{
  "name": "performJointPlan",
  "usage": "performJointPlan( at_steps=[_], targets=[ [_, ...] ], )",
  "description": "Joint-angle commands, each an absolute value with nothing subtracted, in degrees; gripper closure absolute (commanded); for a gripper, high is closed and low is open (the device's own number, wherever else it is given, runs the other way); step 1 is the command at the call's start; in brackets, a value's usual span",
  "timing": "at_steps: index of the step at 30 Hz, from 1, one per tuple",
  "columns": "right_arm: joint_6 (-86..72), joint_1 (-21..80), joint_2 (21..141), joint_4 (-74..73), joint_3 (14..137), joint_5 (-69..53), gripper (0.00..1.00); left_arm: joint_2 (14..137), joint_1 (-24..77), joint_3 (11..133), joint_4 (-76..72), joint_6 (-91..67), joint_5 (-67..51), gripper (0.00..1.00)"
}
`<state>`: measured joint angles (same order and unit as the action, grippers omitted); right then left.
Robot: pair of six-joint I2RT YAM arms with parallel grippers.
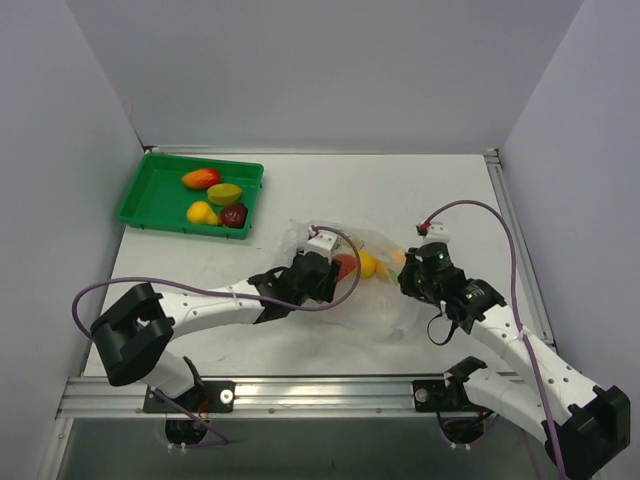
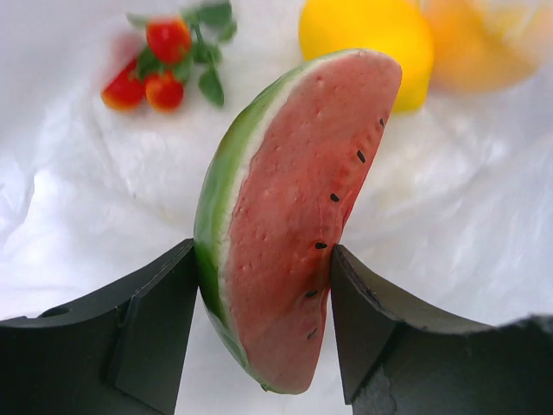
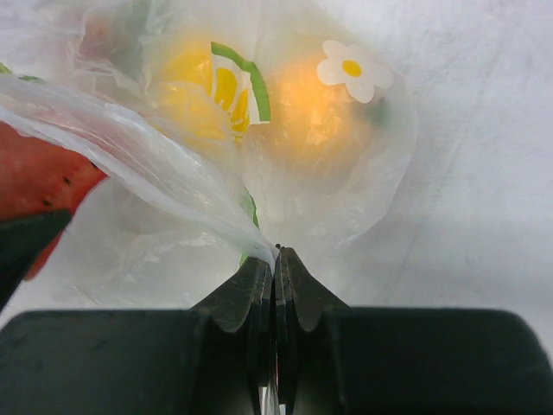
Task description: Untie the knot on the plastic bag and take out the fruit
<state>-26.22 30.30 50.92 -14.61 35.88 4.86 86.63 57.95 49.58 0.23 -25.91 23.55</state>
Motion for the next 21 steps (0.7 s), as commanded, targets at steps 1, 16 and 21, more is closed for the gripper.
performJointPlan(
  at_steps=[1, 16, 21],
  targets=[
    [-26.5, 29.5, 51.7, -15.0, 40.1, 9.7, 1.00, 84.1, 58.5, 47.0, 4.5, -24.4, 20.1, 0.83],
    [-27.5, 28.9, 54.8, -15.1, 38.1, 6.7, 1.00, 66.7, 57.8, 50.4, -4.7, -18.6, 7.7, 0.82],
    [-28.0, 29.6, 54.5, -15.0, 35.9, 5.6, 1.00, 68.9, 53.4, 56.9, -8.6, -20.8, 0.5, 0.82]
  ],
)
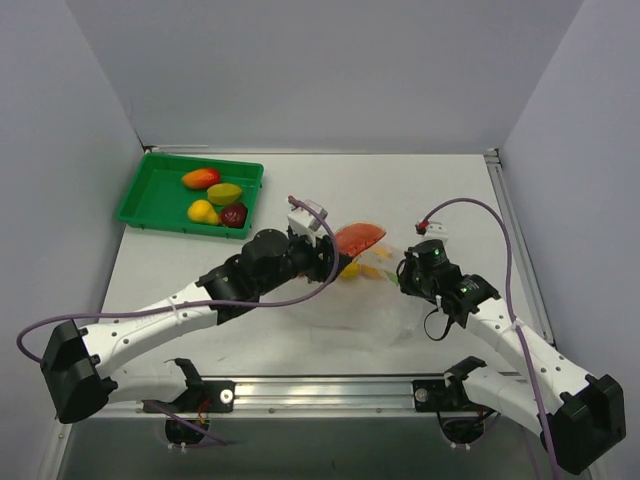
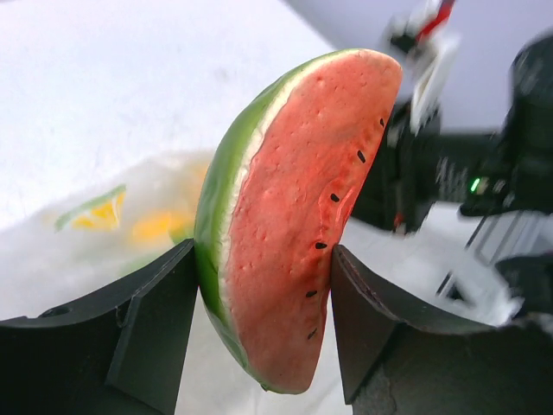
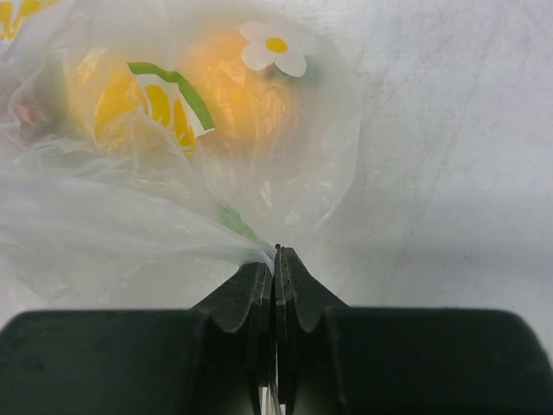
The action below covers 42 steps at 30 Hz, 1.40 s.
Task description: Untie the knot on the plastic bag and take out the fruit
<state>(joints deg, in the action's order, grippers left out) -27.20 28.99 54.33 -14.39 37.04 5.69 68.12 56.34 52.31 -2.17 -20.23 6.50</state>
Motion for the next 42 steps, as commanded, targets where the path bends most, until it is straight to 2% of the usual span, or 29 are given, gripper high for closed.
performJointPlan(
  at_steps=[1, 7, 11, 15, 16, 19, 26, 32, 33, 36, 37, 40, 42],
  targets=[
    [-28.1, 29.7, 54.4, -15.1, 35.7, 5.7, 1.00, 69.4, 52.5, 57.5, -9.1, -22.3, 0.0, 0.82],
    [-28.5, 30.4, 53.4, -15.0, 35.2, 5.8, 1.00, 73.6, 46.8, 61.5, -13.1, -26.8, -3.7, 0.81],
    [-28.0, 30.5, 52.4, -15.2, 35.0, 6.3, 1.00, 74.8, 40.6, 65.9, -9.5, -27.7, 1.7, 0.81],
    [-27.8, 30.4, 52.0, -15.1, 34.6, 6.2, 1.00, 76.2, 29.7, 69.6, -1.7, -28.1, 9.1, 0.81],
    [-27.9, 30.4, 51.9, -15.1, 34.6, 6.1, 1.00, 76.6, 24.4, 70.0, -0.8, -28.4, 10.2, 0.81],
    [-27.7, 30.5, 51.2, -15.3, 34.7, 5.5, 1.00, 78.9, 13.8, 69.8, -0.1, -28.7, 9.1, 0.79],
    [-26.2, 30.5, 50.2, -16.1, 35.1, 4.4, 1.00, 90.2, -1.0, 72.2, -1.8, -24.0, 13.7, 0.74],
    [-25.1, 30.6, 49.9, -17.0, 36.1, 3.4, 1.00, 102.3, -7.2, 76.5, -5.8, -21.5, 15.7, 0.66],
    [-25.0, 30.5, 50.0, -17.0, 36.3, 3.4, 1.00, 104.0, -8.6, 78.9, -5.5, -21.4, 15.3, 0.64],
    [-25.1, 30.5, 50.3, -17.1, 36.5, 3.3, 1.00, 109.6, -10.2, 83.7, -4.7, -20.0, 14.9, 0.46],
    [-25.0, 30.5, 50.4, -17.1, 36.5, 3.4, 1.00, 111.8, -10.4, 84.9, -4.4, -19.5, 15.3, 0.29],
    [-25.3, 30.5, 51.5, -17.1, 36.6, 3.7, 1.00, 114.7, -10.5, 88.6, -2.2, -18.4, 15.4, 0.04],
    [-25.0, 30.4, 52.1, -17.1, 36.8, 3.8, 1.00, 114.9, -10.5, 88.9, -1.8, -18.4, 15.2, 0.03]
  ],
)
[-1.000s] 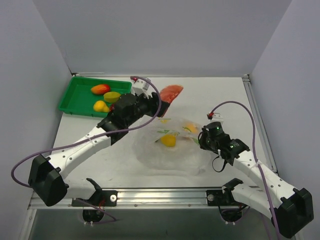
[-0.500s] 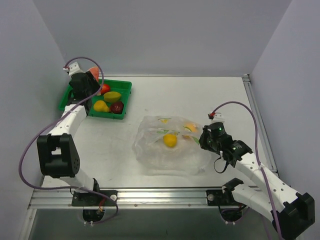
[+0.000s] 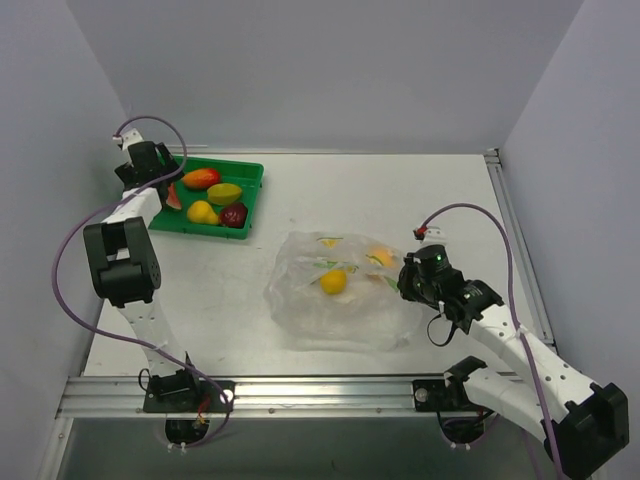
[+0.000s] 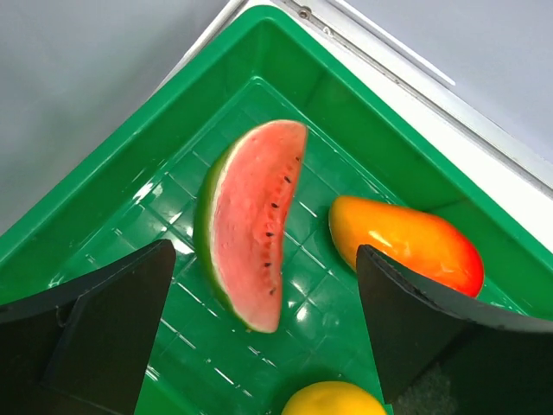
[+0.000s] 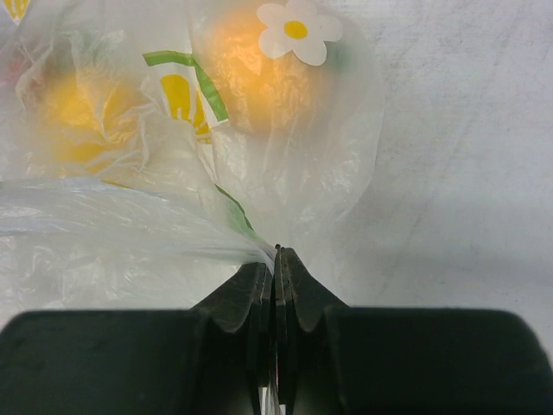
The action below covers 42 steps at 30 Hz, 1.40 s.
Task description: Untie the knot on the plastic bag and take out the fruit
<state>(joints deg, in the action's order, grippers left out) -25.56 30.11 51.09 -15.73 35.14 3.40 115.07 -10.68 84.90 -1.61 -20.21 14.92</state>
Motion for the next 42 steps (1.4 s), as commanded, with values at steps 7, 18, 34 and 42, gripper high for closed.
performJointPlan(
  at_steps=[7, 18, 34, 42],
  targets=[
    [-23.8, 30.5, 54.2, -16.6, 38.0, 3.5, 1.00, 108.4, -9.8, 83.0, -1.9, -20.3, 12.8, 0.02],
    [-22.1, 30.3, 56.0, -16.5, 41.0, 5.3, 1.00, 81.2, 11.8, 65.7, 3.2, -20.3, 13.2, 0.03],
    [-22.1, 29.4, 58.4, -16.2, 42.5, 6.2, 1.00, 55.6, 64.4, 54.4, 20.1, -27.0, 38.3, 0.04],
    [-22.2, 29.6, 58.1, -16.0, 42.4, 5.9, 1.00, 71.6, 69.1, 58.7, 20.1, -33.8, 38.9, 0.06]
  ],
)
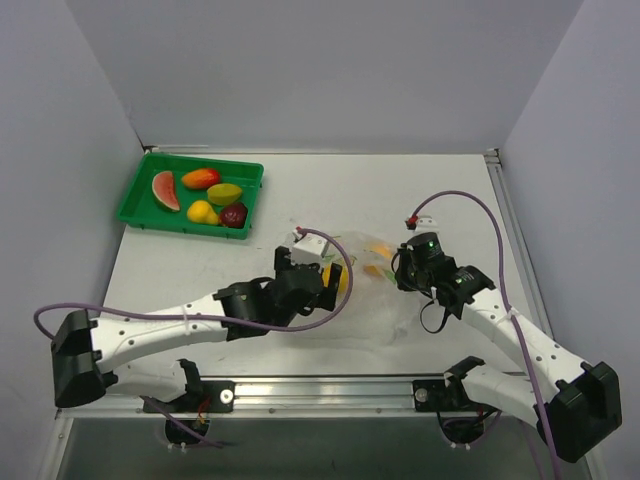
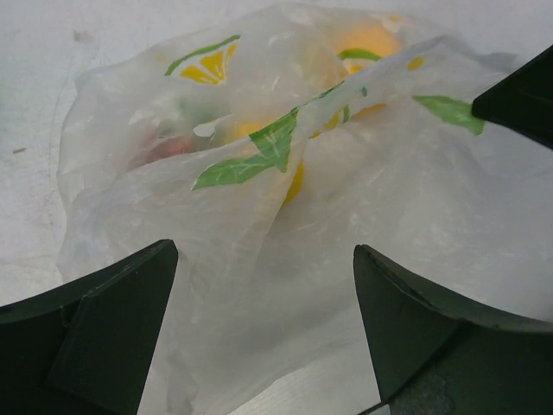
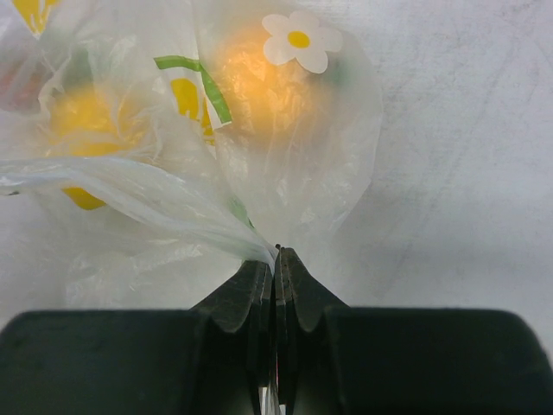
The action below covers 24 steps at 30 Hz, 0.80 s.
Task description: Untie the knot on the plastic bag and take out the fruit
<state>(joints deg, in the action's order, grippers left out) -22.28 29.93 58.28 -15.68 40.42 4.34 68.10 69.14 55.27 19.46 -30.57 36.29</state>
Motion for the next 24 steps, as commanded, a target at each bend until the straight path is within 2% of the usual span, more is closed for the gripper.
performJointPlan(
  at_steps=[1, 6, 12, 18, 24],
  targets=[
    [-22.3, 29.7, 57.6, -16.0, 42.2, 5.9, 1.00, 73.0, 69.1, 59.1, 18.1, -33.0, 38.3, 0.06],
    [-23.3, 29.8, 56.2, -16.0, 41.5, 5.2, 1.00, 82.2, 67.9, 62.2, 17.0, -32.9, 35.4, 0.06],
    [-24.3, 30.1, 54.9, -16.0, 40.0, 4.2, 1.00, 87.3, 65.1, 65.2, 18.2, -32.7, 35.9, 0.06],
    [-24.3, 30.3, 54.3, -15.7, 38.9, 3.4, 1.00, 83.4, 54.5, 62.8, 18.8, -29.5, 36.9, 0.06],
    [-24.5, 30.4, 54.4, -14.9, 38.5, 3.4, 1.00, 75.8, 55.1, 64.1, 18.5, -24.3, 39.7, 0.06]
  ],
)
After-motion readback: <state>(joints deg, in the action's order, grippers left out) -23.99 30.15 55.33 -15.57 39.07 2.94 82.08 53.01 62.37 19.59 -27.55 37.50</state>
